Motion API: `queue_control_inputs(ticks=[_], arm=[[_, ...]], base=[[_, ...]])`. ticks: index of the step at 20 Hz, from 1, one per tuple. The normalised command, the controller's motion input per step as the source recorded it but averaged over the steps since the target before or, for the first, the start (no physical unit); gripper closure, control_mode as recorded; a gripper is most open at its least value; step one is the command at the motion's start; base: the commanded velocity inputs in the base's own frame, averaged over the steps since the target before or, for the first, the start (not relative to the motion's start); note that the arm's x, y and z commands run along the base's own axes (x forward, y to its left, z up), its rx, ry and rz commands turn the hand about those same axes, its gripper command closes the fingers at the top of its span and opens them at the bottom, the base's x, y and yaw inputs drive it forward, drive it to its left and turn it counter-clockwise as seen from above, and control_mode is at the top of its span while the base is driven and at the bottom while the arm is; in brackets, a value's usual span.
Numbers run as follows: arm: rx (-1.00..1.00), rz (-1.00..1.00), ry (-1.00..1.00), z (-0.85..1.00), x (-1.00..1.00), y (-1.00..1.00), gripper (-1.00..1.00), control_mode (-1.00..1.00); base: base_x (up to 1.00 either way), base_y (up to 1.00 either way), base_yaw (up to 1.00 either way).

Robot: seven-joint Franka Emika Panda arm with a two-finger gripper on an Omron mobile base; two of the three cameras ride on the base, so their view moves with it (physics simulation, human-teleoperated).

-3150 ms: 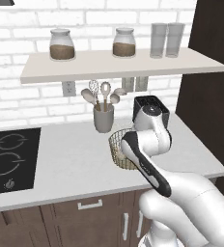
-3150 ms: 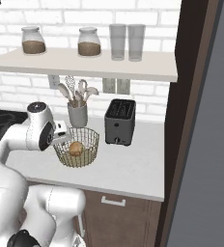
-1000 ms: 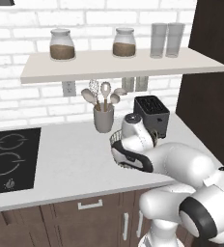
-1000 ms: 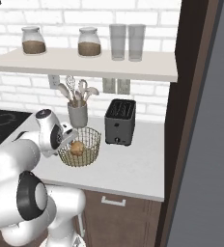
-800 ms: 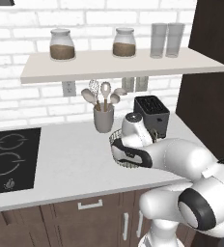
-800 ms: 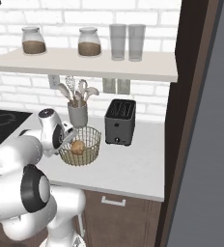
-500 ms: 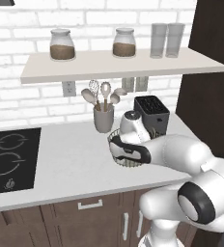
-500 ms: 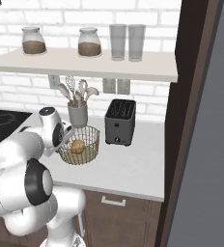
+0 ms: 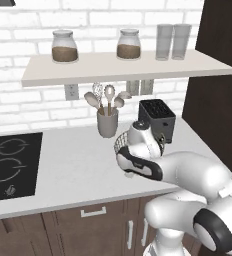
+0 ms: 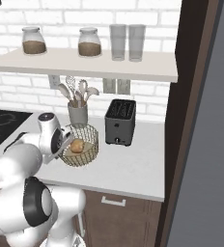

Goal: Open the cabinet, pick up the bread from the cabinet and place it in the basket. Then move the basket to the dining counter.

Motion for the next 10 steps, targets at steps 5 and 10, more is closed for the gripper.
queue_control_inputs(ticks=[5,10], arm=[[0.0,0.03,0.0,0.32,0.03,0.0,1.0,-1.0],[0.0,0.09,0.02,0.78,-0.34,0.0,1.0,-1.0]], base=[[0.0,0.0,0.0],[0.0,0.0,0.0]])
